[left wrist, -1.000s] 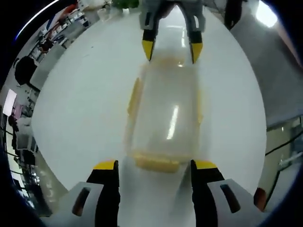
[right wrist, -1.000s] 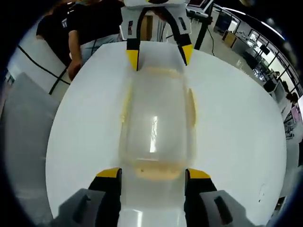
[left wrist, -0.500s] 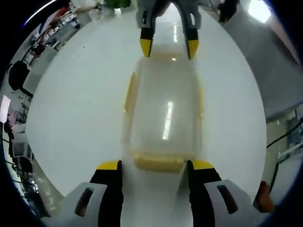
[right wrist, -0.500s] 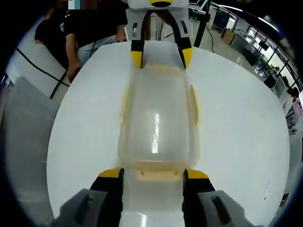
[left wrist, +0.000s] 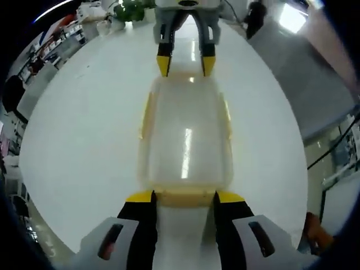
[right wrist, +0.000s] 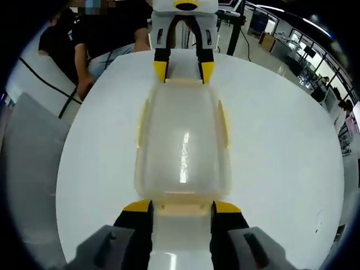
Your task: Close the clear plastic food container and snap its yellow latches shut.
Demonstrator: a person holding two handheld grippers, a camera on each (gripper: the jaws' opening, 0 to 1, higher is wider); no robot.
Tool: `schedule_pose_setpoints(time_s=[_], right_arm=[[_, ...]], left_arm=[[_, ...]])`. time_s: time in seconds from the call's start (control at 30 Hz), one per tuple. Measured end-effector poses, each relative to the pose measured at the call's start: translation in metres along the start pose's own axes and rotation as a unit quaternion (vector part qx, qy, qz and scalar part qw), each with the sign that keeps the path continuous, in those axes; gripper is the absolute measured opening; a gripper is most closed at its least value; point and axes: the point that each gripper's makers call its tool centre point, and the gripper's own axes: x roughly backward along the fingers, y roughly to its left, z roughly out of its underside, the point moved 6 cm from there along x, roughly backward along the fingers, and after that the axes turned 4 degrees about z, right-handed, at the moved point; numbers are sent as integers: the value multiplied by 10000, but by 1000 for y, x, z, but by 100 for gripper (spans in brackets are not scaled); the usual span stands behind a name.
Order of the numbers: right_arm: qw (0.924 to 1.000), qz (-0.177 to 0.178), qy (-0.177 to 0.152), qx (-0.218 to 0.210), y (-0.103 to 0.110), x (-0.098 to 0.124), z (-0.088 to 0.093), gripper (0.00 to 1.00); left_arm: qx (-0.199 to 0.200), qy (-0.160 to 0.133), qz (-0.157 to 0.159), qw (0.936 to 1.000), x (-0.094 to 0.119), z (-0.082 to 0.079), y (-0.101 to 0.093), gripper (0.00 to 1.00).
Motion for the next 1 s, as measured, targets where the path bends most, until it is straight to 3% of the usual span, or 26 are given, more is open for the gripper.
schedule_pose_setpoints(time_s=[0.1,0.27,0.43,0.7,1.0], right_arm=[[10000,0,29,-25,0,1,-1,38],[10000,2,51,-39,0,1,-1,38],[10000,21,5,-70,1,1,0,37],[9998,-46,-50,-164,5,3,2,37],[9993,-103,-332,-129,11,24,-3,37]], left_arm=[[-15,283,-20,9996,-1,-6,0,38],[-36,454,-15,9990,-2,-7,0,38],[-31,262,1,9997,0,-6,-1,37],[-122,348,-5,9993,1,-15,-7,37],[-102,329,56,9994,22,-18,-13,37]])
